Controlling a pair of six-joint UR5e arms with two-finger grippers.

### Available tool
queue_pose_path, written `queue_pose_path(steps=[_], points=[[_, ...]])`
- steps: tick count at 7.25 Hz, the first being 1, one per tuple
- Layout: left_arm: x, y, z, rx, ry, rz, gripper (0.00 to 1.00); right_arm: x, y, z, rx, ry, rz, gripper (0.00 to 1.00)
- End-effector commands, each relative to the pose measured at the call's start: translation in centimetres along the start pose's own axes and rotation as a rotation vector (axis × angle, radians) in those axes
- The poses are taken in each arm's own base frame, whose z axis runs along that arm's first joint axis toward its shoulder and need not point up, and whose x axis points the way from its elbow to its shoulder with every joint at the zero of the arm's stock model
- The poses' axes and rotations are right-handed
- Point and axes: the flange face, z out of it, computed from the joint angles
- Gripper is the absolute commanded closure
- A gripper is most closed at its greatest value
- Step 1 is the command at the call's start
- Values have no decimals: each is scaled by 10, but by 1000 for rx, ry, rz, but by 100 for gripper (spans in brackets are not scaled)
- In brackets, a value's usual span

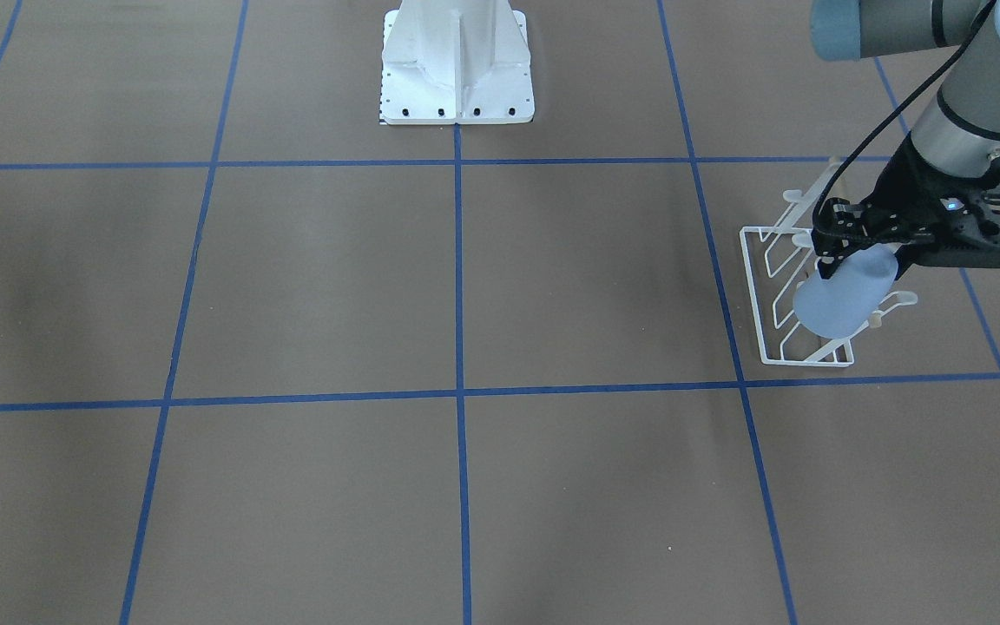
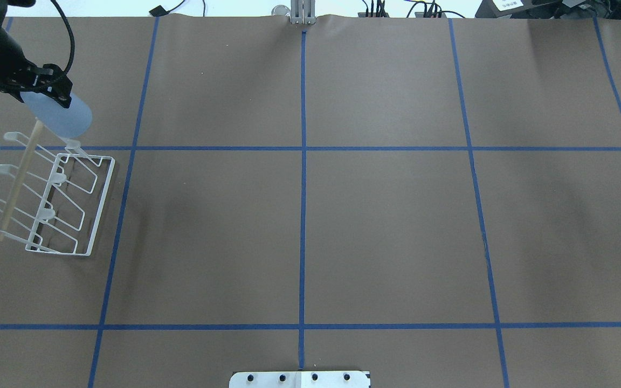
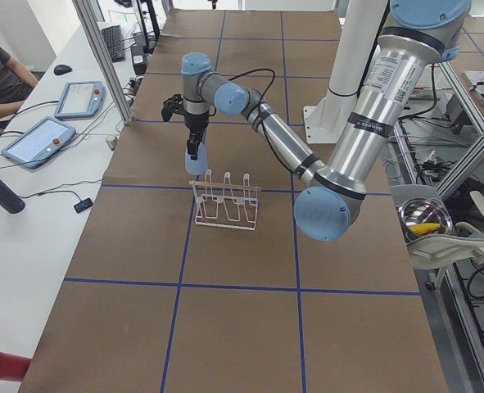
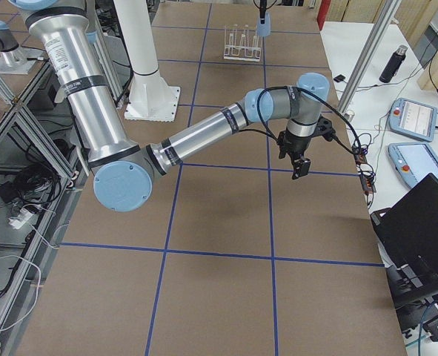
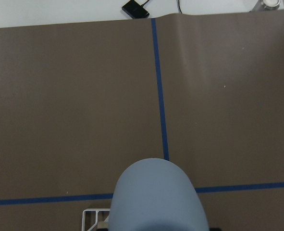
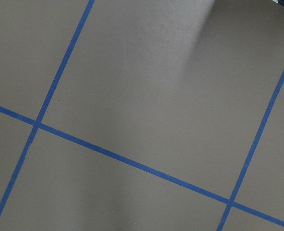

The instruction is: Hang cup on cup holder

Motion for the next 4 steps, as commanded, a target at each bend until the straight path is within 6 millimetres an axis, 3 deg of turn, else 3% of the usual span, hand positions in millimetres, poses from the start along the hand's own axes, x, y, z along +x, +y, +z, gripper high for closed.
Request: queue_pose_path(steps=[1,4], points=[[8,6,20,-38,-8,11,100,-3,-1,3,-10,-9,2,0],[11,10,23,-53,-13,14,100,-10,-3,9,-18,-17,-10,0]])
